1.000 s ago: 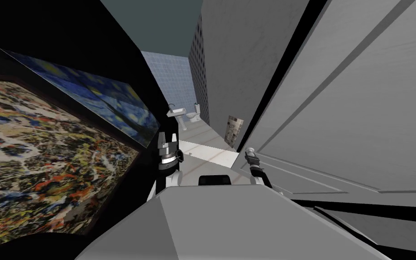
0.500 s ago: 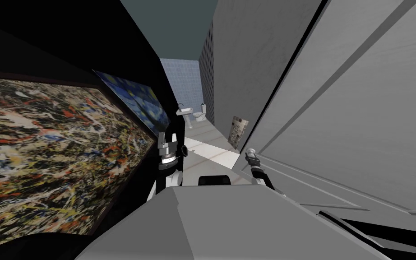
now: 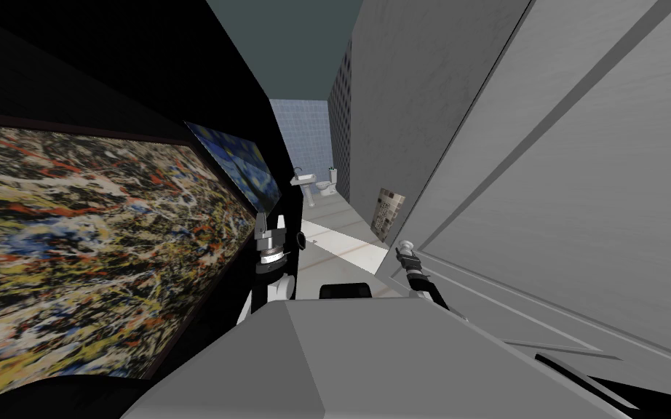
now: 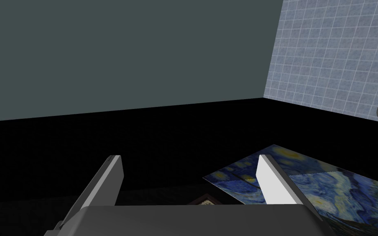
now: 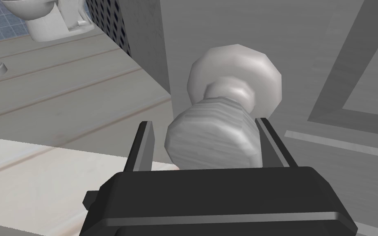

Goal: Pull the door open

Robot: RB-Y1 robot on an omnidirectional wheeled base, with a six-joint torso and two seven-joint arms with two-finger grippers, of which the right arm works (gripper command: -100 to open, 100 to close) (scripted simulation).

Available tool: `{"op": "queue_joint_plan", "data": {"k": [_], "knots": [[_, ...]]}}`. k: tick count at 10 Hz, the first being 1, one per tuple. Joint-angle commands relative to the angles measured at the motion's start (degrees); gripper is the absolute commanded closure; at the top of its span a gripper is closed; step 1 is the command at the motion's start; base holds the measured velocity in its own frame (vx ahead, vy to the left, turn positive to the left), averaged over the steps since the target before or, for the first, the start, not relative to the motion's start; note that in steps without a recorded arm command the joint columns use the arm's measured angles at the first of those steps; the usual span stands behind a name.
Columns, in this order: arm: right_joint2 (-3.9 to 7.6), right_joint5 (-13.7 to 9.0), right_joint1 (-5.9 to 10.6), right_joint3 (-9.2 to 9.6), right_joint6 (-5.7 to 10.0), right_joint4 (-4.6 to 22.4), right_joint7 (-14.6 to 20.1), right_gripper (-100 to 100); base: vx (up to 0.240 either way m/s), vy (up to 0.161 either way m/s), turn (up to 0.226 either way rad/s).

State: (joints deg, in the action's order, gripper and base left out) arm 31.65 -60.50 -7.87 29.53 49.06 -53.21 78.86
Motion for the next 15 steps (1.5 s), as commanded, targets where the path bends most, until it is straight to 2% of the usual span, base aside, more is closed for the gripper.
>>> {"op": "queue_joint_plan", "data": {"k": [1, 3, 5, 8, 10, 15], "knots": [[-0.36, 0.1, -0.84, 1.48, -1.15, -1.6, 0.2, 100, 0.0, 0.0, 0.0], [-0.36, 0.1, -0.84, 1.48, -1.15, -1.6, 0.2, 100, 0.002, 0.006, -0.016], [-0.16, -0.1, -2.16, 1.68, -1.66, -3.6, -0.5, 100, 0.006, 0.0, -0.019], [-0.36, -0.3, -2.71, 1.47, -1.61, -4.4, -1.2, 100, 0.003, 0.0, -0.015], [-1.56, -0.8, -3.5, 0.15, -0.75, -5.3, -3.2, 100, 0.015, -0.006, -0.062], [-4.54, -1.9, -3.61, -3.12, 1.76, -4.9, -7.1, 100, 0.006, 0.002, -0.017]]}}
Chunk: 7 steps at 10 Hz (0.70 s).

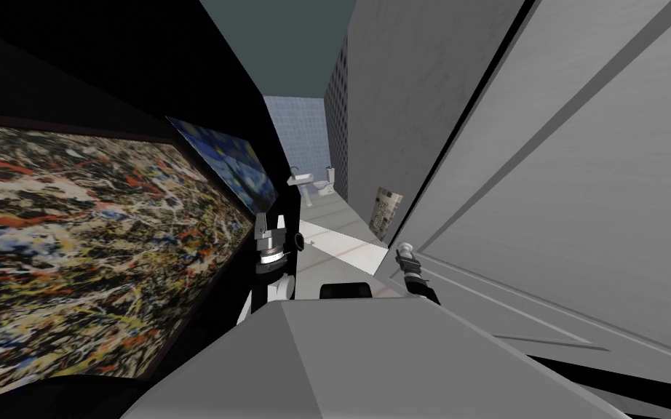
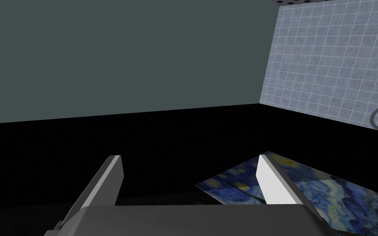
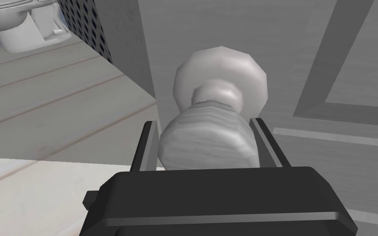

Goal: Pull the door open

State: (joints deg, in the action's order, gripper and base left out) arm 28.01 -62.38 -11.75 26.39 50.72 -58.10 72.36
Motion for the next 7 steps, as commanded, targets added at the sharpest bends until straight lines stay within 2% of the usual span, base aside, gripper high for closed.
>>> {"op": "queue_joint_plan", "data": {"k": [1, 7], "knots": [[-1.59, -0.3, 0.34, -0.73, 0.68, 0.2, -1.4, 100, 0.002, 0.003, -0.01], [-6.33, -2.4, 1.19, -5.91, 4.83, 2.0, -7.0, 100, -0.006, 0.015, -0.024]]}}
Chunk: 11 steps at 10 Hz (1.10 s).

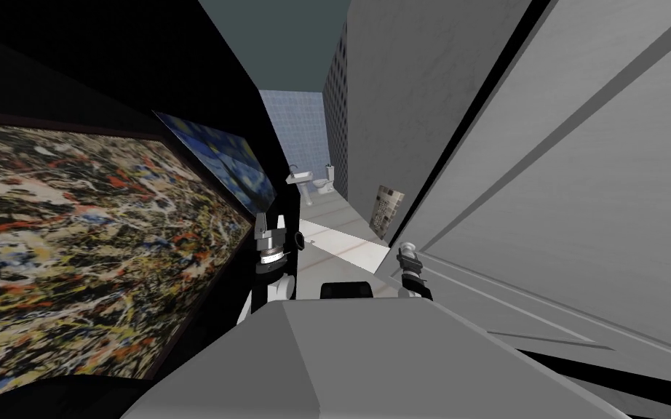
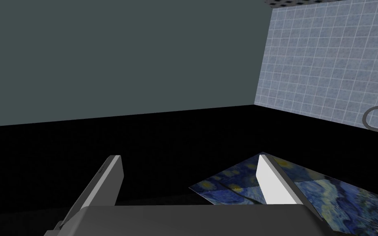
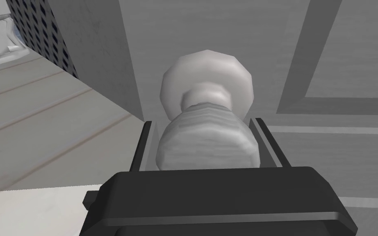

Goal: Pull the door open

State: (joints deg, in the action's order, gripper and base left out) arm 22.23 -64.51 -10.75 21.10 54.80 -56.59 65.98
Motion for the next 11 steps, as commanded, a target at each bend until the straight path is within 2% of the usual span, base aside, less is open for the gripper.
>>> {"op": "queue_joint_plan", "data": {"k": [1, 3, 8, 11], "knots": [[0.0, 0.0, 0.0, 0.0, 0.0, 0.0, 0.0, 100, -0.019, 0.021, -0.012], [-0.2, 0.0, -0.08, -0.03, 0.4, 0.2, -0.4, 100, -0.13, -0.002, 0.085], [-0.56, 0.1, -0.36, 0.19, 1.24, 0.6, -0.9, 100, -0.219, 0.006, 0.085], [-1.0, 0.3, -0.69, 0.46, 2.26, 1.0, -1.5, 100, -0.185, 0.0, 0.108]]}}
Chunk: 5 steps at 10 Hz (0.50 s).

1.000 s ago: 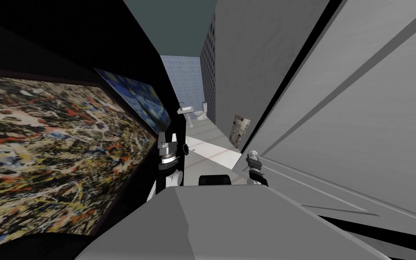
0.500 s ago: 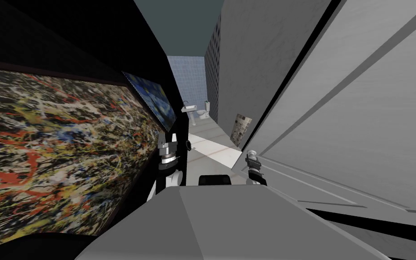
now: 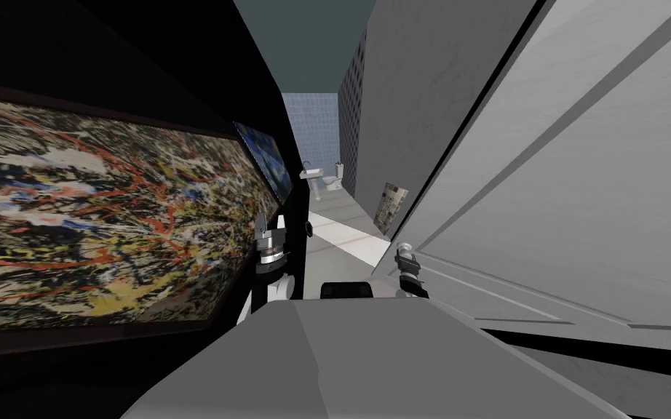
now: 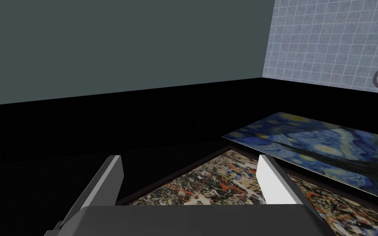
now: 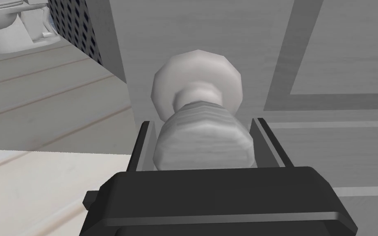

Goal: Pull the door open

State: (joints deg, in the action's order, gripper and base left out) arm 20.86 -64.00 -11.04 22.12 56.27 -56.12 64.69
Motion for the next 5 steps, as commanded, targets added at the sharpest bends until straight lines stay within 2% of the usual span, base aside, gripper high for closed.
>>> {"op": "queue_joint_plan", "data": {"k": [1, 3, 5], "knots": [[0.18, -0.1, -0.55, -0.44, 1.24, 0.7, -0.4, 100, -0.156, -0.039, 0.116], [-0.15, 0.0, -0.8, -0.24, 2.0, 1.1, -0.9, 100, -0.179, -0.064, 0.121], [-0.91, 0.4, -1.33, 0.18, 3.63, 1.9, -1.9, 100, -0.153, -0.05, 0.169]]}}
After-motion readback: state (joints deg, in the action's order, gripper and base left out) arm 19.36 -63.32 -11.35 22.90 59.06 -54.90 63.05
